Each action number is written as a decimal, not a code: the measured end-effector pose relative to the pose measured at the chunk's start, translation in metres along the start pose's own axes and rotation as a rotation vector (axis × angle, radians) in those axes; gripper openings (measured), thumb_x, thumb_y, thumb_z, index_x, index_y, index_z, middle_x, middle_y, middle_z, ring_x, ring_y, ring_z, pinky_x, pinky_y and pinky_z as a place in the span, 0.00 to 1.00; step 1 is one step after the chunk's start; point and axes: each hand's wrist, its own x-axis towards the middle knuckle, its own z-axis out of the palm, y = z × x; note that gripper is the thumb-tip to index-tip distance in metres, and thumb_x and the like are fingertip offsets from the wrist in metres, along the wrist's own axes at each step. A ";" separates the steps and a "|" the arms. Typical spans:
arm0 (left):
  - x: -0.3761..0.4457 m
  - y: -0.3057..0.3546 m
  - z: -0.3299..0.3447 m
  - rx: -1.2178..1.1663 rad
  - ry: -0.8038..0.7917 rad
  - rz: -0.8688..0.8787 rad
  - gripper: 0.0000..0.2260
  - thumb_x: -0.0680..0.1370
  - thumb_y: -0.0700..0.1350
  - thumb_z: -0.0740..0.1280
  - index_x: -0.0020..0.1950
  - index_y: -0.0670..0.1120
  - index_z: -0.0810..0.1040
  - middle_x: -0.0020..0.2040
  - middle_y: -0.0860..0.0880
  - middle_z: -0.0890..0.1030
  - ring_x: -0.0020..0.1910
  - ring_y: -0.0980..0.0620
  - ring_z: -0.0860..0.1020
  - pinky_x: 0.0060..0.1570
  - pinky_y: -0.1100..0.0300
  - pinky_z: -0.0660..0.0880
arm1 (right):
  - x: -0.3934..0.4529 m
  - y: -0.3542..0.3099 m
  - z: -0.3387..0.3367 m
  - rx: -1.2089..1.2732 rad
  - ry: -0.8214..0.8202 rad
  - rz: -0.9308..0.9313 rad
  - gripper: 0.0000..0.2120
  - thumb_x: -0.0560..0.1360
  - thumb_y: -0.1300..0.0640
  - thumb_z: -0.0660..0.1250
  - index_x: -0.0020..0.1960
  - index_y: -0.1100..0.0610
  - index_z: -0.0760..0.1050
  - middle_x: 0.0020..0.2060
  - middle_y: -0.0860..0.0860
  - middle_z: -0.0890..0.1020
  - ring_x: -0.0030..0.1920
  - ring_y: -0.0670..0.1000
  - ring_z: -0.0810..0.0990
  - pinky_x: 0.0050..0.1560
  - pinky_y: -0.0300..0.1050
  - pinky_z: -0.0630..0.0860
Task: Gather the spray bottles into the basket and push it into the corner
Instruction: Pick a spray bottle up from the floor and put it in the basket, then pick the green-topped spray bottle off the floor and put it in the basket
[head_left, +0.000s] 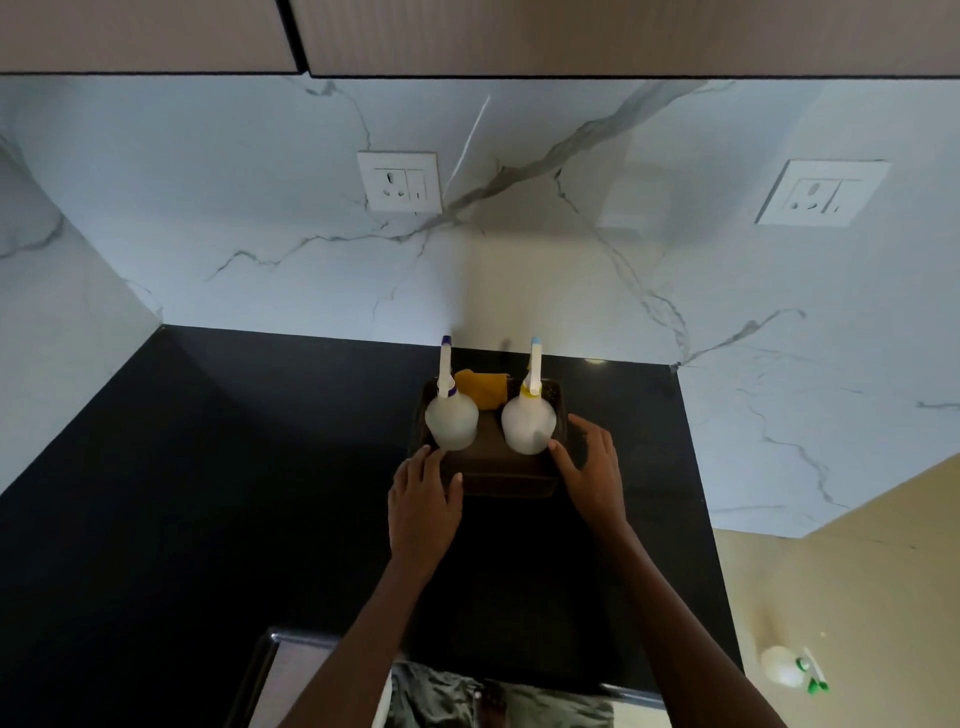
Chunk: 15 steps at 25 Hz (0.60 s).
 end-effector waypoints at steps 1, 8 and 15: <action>-0.015 0.009 0.003 -0.016 -0.005 -0.004 0.22 0.81 0.55 0.62 0.73 0.49 0.69 0.75 0.47 0.69 0.76 0.46 0.65 0.71 0.47 0.69 | -0.015 0.006 -0.006 0.024 0.007 0.017 0.26 0.77 0.43 0.70 0.72 0.47 0.68 0.70 0.48 0.71 0.66 0.50 0.73 0.63 0.51 0.77; -0.116 0.066 0.044 -0.258 -0.164 0.191 0.11 0.83 0.55 0.60 0.58 0.54 0.79 0.55 0.54 0.83 0.54 0.54 0.82 0.50 0.61 0.77 | -0.140 0.068 -0.064 -0.005 -0.076 0.111 0.09 0.80 0.50 0.68 0.60 0.46 0.79 0.46 0.44 0.85 0.45 0.43 0.84 0.51 0.56 0.82; -0.219 0.176 0.109 -0.356 -0.589 0.247 0.17 0.83 0.58 0.58 0.49 0.51 0.82 0.45 0.51 0.86 0.46 0.49 0.83 0.46 0.55 0.77 | -0.243 0.142 -0.178 -0.040 0.047 0.370 0.08 0.82 0.47 0.64 0.51 0.45 0.82 0.40 0.44 0.86 0.34 0.47 0.83 0.43 0.49 0.81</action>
